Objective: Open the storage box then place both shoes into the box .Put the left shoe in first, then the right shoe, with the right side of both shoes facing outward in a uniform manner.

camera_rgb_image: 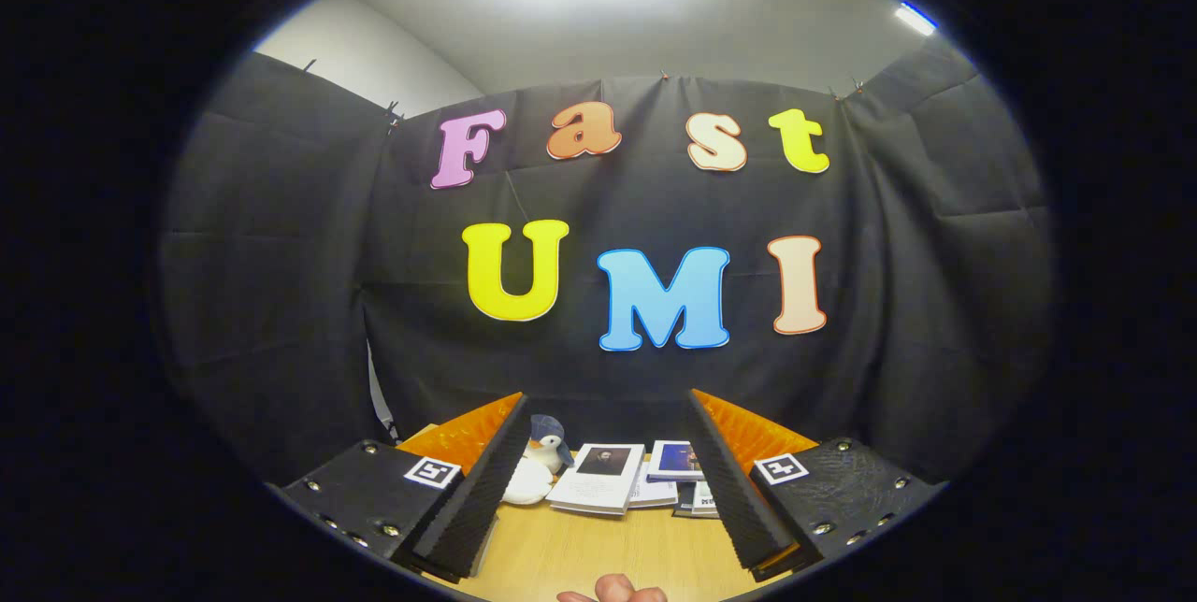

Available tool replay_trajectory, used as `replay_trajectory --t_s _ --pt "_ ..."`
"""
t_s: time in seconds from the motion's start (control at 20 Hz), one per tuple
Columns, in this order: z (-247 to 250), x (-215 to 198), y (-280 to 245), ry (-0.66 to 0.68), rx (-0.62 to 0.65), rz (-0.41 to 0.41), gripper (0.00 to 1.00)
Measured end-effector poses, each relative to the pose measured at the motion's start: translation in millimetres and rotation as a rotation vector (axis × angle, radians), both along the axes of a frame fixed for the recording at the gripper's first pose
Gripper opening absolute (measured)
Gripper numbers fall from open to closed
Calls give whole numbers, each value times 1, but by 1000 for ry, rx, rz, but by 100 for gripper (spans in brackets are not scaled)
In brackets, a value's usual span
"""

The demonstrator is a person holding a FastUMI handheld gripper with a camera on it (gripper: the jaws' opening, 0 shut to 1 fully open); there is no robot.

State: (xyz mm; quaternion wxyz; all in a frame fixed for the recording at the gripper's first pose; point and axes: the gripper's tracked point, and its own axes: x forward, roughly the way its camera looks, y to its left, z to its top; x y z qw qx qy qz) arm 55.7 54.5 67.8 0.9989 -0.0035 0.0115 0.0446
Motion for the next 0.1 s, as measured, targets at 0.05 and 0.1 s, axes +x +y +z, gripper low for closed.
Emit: replay_trajectory --t_s 0.05,0.1 --pt "0 1 -1 3 2 1 99" --pt "0 3 -3 5 4 1 99"
